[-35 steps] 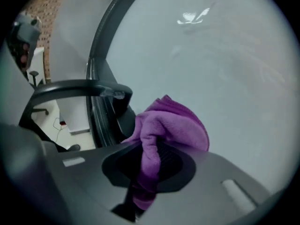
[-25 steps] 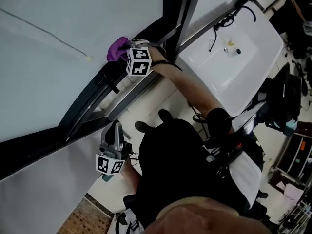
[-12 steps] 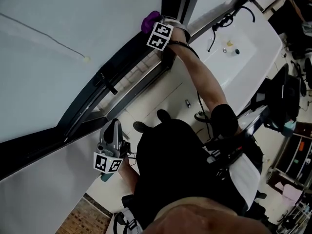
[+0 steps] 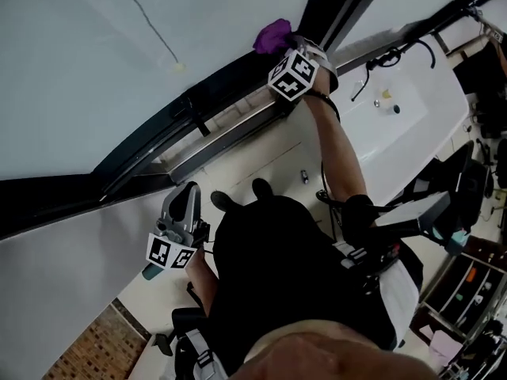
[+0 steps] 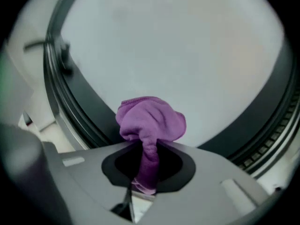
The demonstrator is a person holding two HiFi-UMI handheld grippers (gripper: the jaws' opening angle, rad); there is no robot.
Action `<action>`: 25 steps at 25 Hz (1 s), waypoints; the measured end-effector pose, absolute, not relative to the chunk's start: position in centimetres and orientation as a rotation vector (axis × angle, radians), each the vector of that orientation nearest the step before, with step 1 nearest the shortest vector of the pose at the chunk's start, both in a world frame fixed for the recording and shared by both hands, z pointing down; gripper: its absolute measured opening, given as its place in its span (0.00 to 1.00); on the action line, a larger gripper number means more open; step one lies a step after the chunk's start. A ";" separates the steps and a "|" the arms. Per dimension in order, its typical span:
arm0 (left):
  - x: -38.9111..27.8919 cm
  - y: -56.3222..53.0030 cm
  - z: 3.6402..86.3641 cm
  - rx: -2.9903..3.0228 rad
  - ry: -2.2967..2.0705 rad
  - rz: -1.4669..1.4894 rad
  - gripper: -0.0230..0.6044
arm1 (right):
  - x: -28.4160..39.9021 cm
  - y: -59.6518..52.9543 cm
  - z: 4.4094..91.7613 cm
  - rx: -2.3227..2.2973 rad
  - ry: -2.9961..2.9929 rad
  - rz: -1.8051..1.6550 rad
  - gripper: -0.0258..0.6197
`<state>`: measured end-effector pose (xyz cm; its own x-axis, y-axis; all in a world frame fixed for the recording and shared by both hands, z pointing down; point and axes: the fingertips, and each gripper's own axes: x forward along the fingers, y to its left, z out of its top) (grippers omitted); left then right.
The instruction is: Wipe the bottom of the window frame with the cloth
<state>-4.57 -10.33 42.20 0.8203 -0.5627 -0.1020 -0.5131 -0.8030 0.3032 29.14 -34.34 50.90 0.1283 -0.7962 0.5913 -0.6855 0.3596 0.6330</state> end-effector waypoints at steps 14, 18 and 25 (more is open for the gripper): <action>-5.3 -11.3 42.2 2.739 -0.824 -0.315 0.04 | 8.7 -33.9 53.8 1.011 -1.977 -0.329 0.13; -6.0 -11.6 41.8 2.745 -0.830 -0.321 0.04 | 15.3 -35.2 54.4 1.039 -1.707 -0.465 0.13; -6.8 -12.0 42.0 2.737 -0.808 -0.345 0.04 | 26.7 -37.3 55.1 0.992 -1.267 -0.565 0.13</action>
